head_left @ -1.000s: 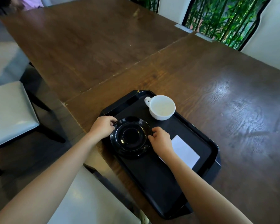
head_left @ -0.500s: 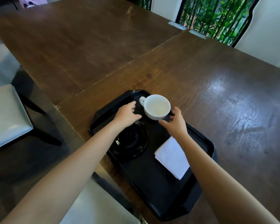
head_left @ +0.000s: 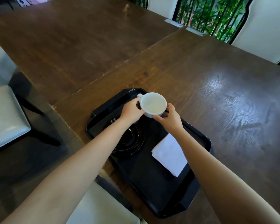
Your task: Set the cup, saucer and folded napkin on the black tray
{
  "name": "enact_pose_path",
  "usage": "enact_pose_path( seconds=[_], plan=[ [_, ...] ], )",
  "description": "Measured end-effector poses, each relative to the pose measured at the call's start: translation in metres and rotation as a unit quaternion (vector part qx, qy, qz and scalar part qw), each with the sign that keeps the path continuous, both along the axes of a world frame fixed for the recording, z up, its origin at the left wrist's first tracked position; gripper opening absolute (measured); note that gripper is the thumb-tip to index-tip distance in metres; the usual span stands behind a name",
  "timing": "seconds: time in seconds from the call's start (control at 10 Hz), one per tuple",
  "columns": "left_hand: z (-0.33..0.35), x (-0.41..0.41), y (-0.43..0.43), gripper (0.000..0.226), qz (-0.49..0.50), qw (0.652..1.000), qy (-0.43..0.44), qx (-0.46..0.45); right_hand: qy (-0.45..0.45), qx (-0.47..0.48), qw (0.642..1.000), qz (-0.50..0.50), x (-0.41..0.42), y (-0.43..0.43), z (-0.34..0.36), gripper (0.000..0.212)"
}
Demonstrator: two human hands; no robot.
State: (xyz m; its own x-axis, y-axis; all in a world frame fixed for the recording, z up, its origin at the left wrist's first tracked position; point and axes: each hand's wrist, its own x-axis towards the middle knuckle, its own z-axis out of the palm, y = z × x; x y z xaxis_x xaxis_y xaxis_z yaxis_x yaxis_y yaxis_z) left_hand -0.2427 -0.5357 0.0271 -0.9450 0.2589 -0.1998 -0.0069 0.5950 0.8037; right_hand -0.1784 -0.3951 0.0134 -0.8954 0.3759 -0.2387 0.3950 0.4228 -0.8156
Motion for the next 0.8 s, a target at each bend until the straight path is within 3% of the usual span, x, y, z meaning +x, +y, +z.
enact_pose_path(
  seconds=[0.1,0.2,0.3,0.4,0.6,0.8],
  plan=[
    [-0.002,0.046,-0.002,0.044,-0.012,0.989,0.146,-0.037,-0.014,0.104,0.994,0.013,0.021,0.014,-0.002,0.062],
    [-0.018,0.113,0.002,0.053,-0.141,0.975,0.164,-0.052,-0.029,0.210,0.975,0.070,0.056,0.030,-0.012,0.047],
    [-0.041,0.143,0.012,0.060,-0.218,0.962,0.098,-0.129,-0.070,0.232,0.965,0.103,0.084,0.034,-0.024,0.047],
    [-0.050,0.147,0.020,0.056,-0.224,0.957,0.066,-0.173,-0.073,0.236,0.963,0.105,0.095,0.033,-0.032,0.045],
    [-0.054,0.144,0.015,0.056,-0.236,0.954,0.064,-0.171,-0.054,0.254,0.962,0.088,0.105,0.028,-0.038,0.039],
    [-0.020,0.136,0.016,0.060,-0.246,0.952,0.008,-0.185,-0.141,0.265,0.939,0.165,0.101,0.030,-0.012,0.051]
  ],
)
